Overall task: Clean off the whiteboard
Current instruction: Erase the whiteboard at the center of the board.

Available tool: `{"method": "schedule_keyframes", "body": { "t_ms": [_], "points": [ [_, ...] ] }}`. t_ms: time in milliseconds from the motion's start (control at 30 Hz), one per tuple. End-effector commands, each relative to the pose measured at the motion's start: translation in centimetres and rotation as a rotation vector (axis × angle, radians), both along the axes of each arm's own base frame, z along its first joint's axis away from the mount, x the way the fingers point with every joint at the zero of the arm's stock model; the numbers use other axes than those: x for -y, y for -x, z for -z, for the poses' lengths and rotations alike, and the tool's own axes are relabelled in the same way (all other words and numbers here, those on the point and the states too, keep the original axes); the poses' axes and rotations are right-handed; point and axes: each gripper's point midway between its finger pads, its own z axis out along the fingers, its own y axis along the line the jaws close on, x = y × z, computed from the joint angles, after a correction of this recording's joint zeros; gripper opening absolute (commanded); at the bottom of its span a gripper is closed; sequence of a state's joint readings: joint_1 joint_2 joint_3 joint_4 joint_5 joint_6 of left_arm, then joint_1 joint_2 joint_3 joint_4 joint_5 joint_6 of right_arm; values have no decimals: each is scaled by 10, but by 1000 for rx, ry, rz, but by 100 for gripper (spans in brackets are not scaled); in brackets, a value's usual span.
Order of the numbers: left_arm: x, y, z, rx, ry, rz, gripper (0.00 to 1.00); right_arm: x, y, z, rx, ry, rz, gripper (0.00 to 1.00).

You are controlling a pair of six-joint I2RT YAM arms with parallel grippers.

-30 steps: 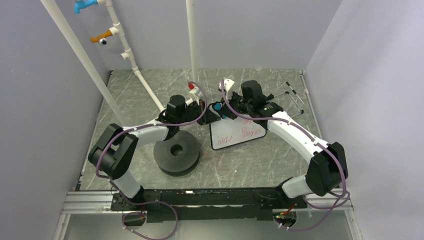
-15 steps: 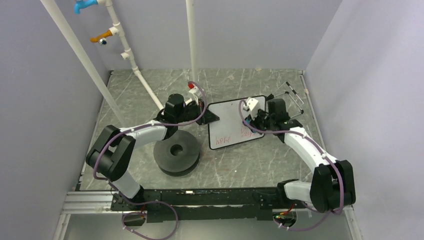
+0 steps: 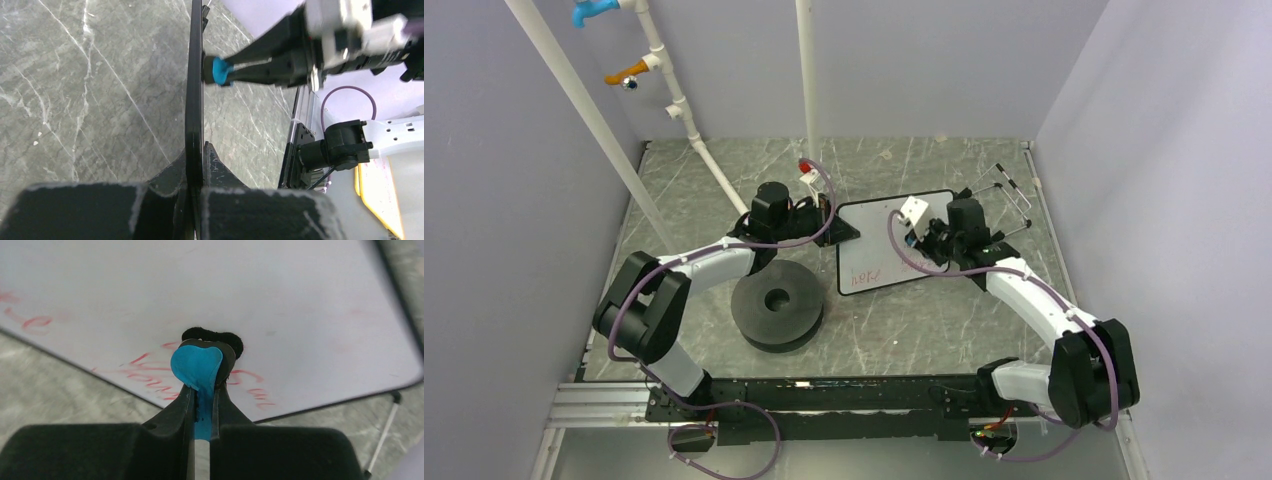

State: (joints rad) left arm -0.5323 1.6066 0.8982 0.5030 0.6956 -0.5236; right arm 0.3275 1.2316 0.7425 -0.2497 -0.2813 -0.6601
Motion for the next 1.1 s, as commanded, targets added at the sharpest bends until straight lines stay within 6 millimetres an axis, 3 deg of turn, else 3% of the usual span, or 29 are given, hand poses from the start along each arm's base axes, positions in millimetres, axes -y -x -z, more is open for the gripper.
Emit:
{"method": "schedule_keyframes", "body": {
  "t_ms": [0,100,167,367,433,600,700,833,900,967,1067],
  "points": [
    [4,6,-61,176,104,58,0,16,-56,-70,201,-131,248,0],
    [4,7,-62,176,112,62,0,22,-61,-71,197,-125,267,0],
    [4,8,-63,177,116,62,0,19,-54,-58,163,-98,221,0],
    [3,10,-64,183,116,59,0,-10,9,4,-13,51,-104,0],
    [3,9,-64,184,117,59,0,-16,21,15,-24,97,-162,0],
    [3,10,-65,186,120,59,0,-21,19,20,-52,118,-156,0],
    [2,11,-64,185,122,58,0,-16,0,9,-9,119,-51,0],
    [2,11,-62,179,123,60,0,1,-36,-38,133,32,146,0],
    [3,12,-61,178,124,64,0,6,-42,-53,165,5,186,0],
    [3,11,-62,177,125,64,0,6,-43,-56,168,-12,194,0],
    [4,11,-63,177,127,64,0,5,-36,-44,139,0,168,0]
  ]
}}
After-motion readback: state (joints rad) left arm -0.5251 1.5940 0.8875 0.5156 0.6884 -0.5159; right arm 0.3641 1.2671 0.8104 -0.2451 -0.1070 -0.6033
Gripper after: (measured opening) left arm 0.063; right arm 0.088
